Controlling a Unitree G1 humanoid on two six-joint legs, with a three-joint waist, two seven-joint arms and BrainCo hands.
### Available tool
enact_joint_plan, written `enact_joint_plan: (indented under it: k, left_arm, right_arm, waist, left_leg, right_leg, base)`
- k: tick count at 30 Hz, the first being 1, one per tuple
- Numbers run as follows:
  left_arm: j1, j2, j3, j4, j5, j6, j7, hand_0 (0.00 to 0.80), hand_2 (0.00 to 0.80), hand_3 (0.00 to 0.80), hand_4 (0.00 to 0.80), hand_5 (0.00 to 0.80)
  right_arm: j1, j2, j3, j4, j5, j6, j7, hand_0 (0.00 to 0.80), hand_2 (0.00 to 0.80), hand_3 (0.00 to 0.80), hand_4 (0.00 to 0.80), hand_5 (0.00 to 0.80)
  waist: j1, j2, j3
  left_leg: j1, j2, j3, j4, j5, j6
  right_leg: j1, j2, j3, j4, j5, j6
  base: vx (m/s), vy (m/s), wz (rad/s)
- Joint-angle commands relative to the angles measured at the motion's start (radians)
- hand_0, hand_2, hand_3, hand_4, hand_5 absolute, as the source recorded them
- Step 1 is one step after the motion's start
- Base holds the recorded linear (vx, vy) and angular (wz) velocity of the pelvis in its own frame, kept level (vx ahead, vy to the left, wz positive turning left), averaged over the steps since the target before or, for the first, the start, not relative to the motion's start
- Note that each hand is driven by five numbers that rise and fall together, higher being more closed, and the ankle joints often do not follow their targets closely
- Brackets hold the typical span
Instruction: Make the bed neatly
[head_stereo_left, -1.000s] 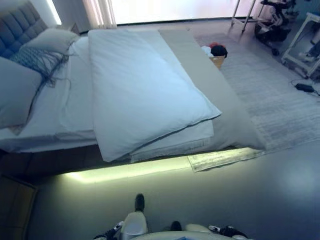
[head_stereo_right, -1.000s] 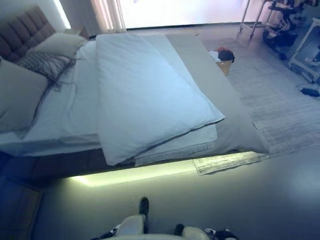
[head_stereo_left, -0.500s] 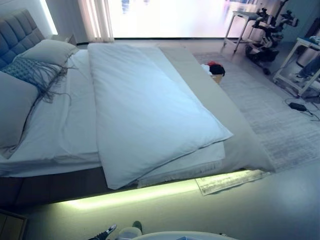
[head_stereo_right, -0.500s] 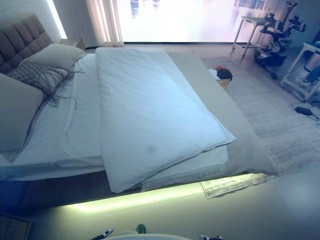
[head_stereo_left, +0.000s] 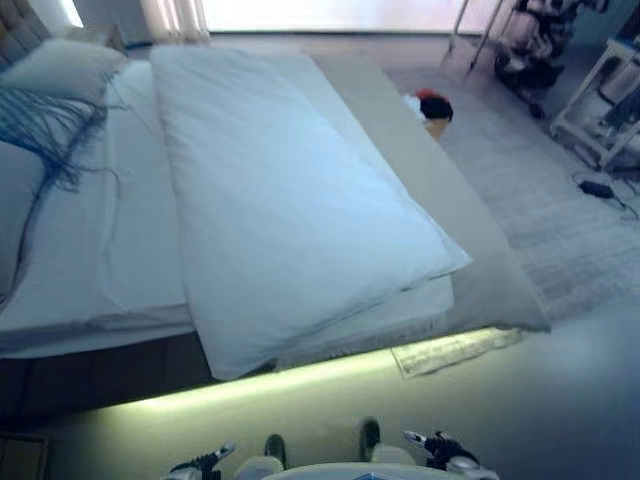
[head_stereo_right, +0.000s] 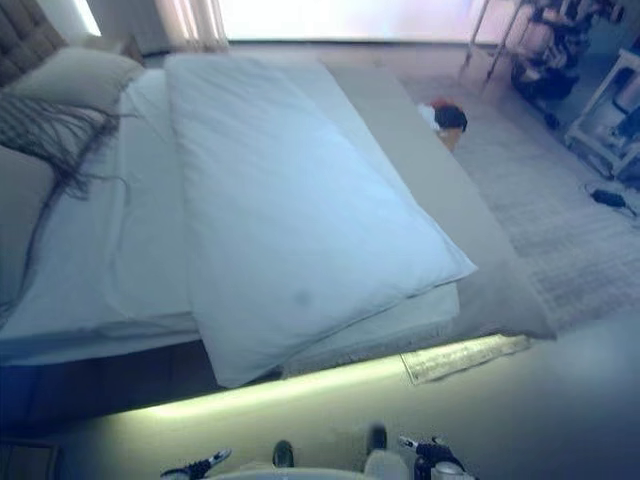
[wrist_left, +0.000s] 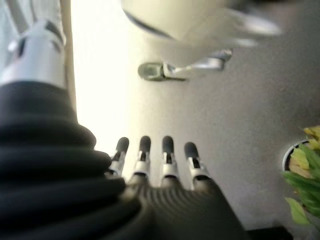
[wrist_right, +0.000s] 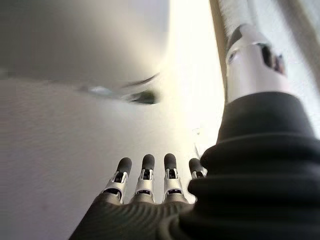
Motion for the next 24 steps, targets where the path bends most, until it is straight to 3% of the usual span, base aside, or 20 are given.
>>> enact_joint_plan:
  k: [1,5,7,8,9,11,16,24]
  left_arm:
    - [-0.017,-0.033,0.031,-0.007,-0.018,0.0,0.031,0.0,0.0,0.0,0.0,0.0]
    - [0.033,-0.054,0.034,0.004,0.043,-0.003,0.014,0.0,0.0,0.0,0.0,0.0]
    - [0.043,-0.06,0.024,0.002,0.064,-0.02,0.011,0.0,0.0,0.0,0.0,0.0]
    - [0.041,-0.066,0.016,-0.001,0.072,-0.026,0.015,0.0,0.0,0.0,0.0,0.0]
    - [0.041,-0.071,0.009,0.003,0.067,-0.032,0.019,0.0,0.0,0.0,0.0,0.0]
    - [0.026,-0.056,0.0,-0.002,0.053,-0.019,0.017,0.0,0.0,0.0,0.0,0.0]
    - [-0.073,0.005,-0.007,-0.011,0.012,-0.024,0.021,0.0,0.0,0.0,0.0,0.0]
    - [-0.144,0.014,-0.032,-0.027,-0.08,-0.056,0.009,0.0,0.0,0.0,0.0,0.0]
  right_arm:
    - [-0.043,-0.027,0.008,-0.013,0.044,0.042,0.013,0.0,0.0,0.0,0.0,0.0]
    - [-0.032,-0.026,-0.008,-0.039,0.148,0.041,0.073,0.0,0.0,0.0,0.0,0.0]
    - [-0.034,-0.036,-0.017,-0.06,0.237,0.044,0.087,0.0,0.0,0.0,0.0,0.0]
    - [-0.042,-0.036,-0.023,-0.067,0.322,0.044,0.105,0.0,0.0,0.0,0.0,0.0]
    - [-0.049,-0.036,-0.033,-0.063,0.366,0.04,0.138,0.0,0.0,0.0,0.0,0.0]
    - [-0.098,-0.046,-0.052,-0.079,0.437,0.019,0.237,0.0,0.0,0.0,0.0,0.0]
    - [-0.294,-0.079,-0.046,-0.128,0.618,-0.01,0.305,0.0,0.0,0.0,0.0,0.0]
    - [-0.511,-0.135,-0.094,-0.198,0.855,0.077,0.282,0.0,0.0,0.0,0.0,0.0]
  waist:
    - [0.021,0.02,0.044]
    - [0.027,0.006,0.013]
    - [0.042,0.002,0.024]
    - [0.056,0.004,0.033]
    - [0.06,0.015,0.039]
    - [0.057,0.026,0.075]
    - [0.069,0.025,0.174]
    - [0.088,0.056,0.266]
  left_leg:
    - [0.017,0.004,-0.001,0.151,-0.12,0.003]
    - [0.062,0.012,-0.018,0.205,-0.16,-0.017]
    - [-0.001,0.006,-0.056,0.324,-0.12,-0.04]
    - [-0.039,0.007,-0.076,0.323,-0.104,-0.053]
    - [-0.038,0.022,-0.07,0.255,-0.09,-0.054]
    - [-0.061,0.03,-0.065,0.261,-0.108,-0.048]
    - [-0.229,0.026,-0.063,0.367,-0.125,-0.049]
    - [-0.401,0.023,-0.066,0.491,-0.159,-0.058]
  right_leg:
    - [0.064,0.016,-0.016,0.044,0.081,-0.049]
    - [0.127,0.019,-0.043,0.025,0.052,-0.071]
    - [0.157,0.025,-0.035,0.023,0.035,-0.087]
    - [0.175,0.027,-0.034,0.018,0.025,-0.088]
    - [0.177,0.031,-0.036,0.02,0.022,-0.084]
    - [0.124,0.011,-0.036,0.068,0.01,-0.081]
    - [-0.065,-0.028,-0.04,0.167,0.023,-0.069]
    - [-0.211,-0.056,-0.047,0.26,-0.003,-0.079]
  base:
    - [0.359,-0.128,0.59]
    - [0.277,-0.096,0.34]
    - [0.146,-0.042,0.09]
    - [0.125,0.029,0.16]
    - [0.07,0.106,0.14]
    - [-0.114,0.117,-0.02]
    - [-0.278,0.018,-0.05]
    - [-0.111,0.013,0.08]
